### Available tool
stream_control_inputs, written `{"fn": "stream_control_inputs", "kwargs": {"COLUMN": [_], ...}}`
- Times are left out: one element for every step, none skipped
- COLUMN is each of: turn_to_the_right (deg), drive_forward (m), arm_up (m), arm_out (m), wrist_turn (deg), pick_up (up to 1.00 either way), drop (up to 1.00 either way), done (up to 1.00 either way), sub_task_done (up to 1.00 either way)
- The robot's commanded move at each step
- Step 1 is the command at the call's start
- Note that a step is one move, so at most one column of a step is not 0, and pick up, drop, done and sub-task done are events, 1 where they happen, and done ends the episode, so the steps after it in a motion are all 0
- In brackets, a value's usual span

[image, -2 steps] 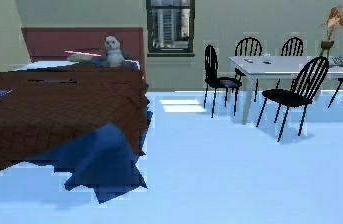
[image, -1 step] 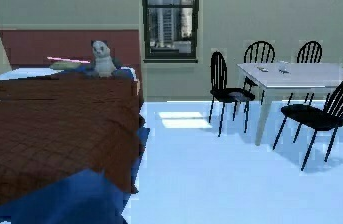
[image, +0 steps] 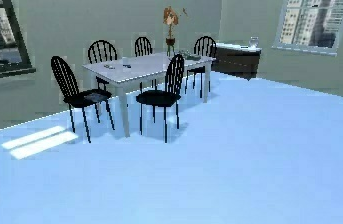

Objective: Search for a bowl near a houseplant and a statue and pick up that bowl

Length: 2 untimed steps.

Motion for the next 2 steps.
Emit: {"fn": "stream_control_inputs", "kwargs": {"turn_to_the_right": [0.0,27.0], "drive_forward": [0.45,0.00], "arm_up": [0.00,0.00], "arm_out": [0.00,0.00], "wrist_turn": [0.0,0.0], "pick_up": [0.00,0.00], "drop": [0.00,0.00], "done": [0.00,0.00], "sub_task_done": [0.00,0.00]}}
